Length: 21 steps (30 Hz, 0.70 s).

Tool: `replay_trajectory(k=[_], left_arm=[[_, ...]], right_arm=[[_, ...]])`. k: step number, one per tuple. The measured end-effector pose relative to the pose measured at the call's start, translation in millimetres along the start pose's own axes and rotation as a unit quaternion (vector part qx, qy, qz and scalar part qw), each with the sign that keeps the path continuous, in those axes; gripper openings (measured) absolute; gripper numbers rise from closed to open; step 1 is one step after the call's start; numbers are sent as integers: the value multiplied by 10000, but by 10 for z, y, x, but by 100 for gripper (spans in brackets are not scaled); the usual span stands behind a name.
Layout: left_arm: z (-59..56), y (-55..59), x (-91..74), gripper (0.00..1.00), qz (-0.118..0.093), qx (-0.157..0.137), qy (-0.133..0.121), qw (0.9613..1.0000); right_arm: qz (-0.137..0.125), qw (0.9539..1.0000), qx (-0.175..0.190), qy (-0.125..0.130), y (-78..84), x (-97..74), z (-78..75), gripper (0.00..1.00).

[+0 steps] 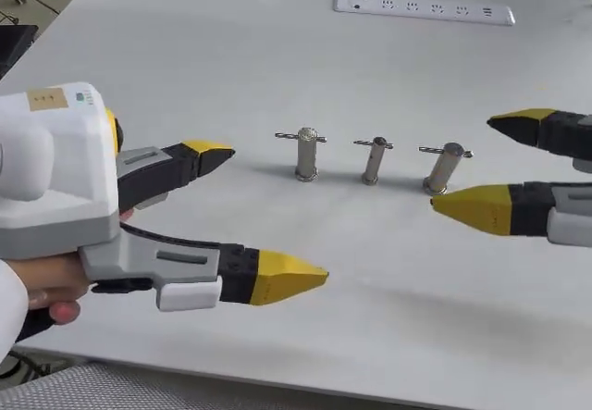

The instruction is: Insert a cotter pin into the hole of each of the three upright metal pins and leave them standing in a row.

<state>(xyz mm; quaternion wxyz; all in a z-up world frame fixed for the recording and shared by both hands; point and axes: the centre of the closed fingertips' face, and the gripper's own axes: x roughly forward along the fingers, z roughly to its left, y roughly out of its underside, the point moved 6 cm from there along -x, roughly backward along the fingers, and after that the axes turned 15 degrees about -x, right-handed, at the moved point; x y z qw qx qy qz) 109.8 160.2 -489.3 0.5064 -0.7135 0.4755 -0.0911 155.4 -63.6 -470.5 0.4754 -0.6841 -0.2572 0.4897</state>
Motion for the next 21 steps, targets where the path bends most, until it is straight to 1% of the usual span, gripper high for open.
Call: replay_trajectory(k=[2,3,4,5,6,8,9,10,12,14,16,21], left_arm=[[24,-4,-9,99,-26,-38,-59,10000],[31,-6,-11,99,-42,-55,-78,9999],[38,-6,-14,99,-54,-82,-93,9999],[43,-4,-16,99,-54,-108,-98,9999],[47,-2,-17,99,-54,-131,-101,9998],[55,11,-13,99,-21,-149,-126,9998],[58,23,-5,99,9,-164,-129,9998],[57,41,9,99,55,-181,-127,9997],[48,72,38,99,123,-227,-109,9996],[6,105,77,99,182,-240,-40,9995],[-36,127,109,99,212,-256,27,9994],[-65,165,151,99,226,-289,-42,9993]], right_arm=[[28,9996,282,72,47,-24,63,84],[58,9993,352,60,68,-30,88,86],[104,9991,418,62,95,-34,109,89],[181,9988,441,117,132,-43,131,90],[227,9988,397,147,156,-48,142,91],[397,9982,412,163,211,-64,181,93],[473,9975,478,233,238,-73,187,95],[652,9954,635,312,288,-87,202,96],[611,9954,634,363,310,-87,210,98],[660,9932,870,402,353,-101,234,98],[661,9926,925,422,378,-106,246,98],[632,9906,1096,515,395,-109,254,98]])
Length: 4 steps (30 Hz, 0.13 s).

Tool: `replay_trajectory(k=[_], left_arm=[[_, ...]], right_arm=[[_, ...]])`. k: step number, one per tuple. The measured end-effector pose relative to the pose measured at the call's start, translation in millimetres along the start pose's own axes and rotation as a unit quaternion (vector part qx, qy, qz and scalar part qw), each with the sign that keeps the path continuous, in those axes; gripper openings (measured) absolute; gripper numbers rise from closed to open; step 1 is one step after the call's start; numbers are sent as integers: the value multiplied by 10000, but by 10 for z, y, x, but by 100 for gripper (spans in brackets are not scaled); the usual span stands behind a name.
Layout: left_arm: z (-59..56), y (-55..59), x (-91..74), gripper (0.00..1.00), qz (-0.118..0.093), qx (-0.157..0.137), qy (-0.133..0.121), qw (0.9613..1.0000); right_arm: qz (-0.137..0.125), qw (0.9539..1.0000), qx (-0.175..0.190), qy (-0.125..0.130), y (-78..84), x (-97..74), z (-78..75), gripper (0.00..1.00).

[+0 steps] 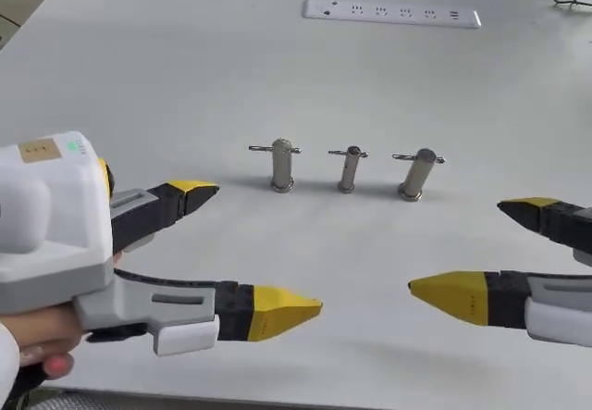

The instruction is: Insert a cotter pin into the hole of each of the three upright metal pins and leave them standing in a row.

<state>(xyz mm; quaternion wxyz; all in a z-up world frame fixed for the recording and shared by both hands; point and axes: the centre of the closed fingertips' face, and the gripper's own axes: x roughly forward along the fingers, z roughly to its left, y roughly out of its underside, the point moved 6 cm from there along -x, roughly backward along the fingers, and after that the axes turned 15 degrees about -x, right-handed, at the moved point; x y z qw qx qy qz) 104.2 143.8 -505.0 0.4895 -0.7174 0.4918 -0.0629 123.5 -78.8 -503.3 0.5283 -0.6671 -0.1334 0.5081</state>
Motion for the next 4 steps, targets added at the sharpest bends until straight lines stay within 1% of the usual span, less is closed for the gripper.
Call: replay_trajectory(k=[1,4], left_arm=[[9,7,1,99,10,9,-54,10000],[28,16,-12,99,6,-40,-113,9999]], right_arm=[[1,10000,19,14,5,-3,-2,98],[13,10000,53,24,17,-1,3,98]])
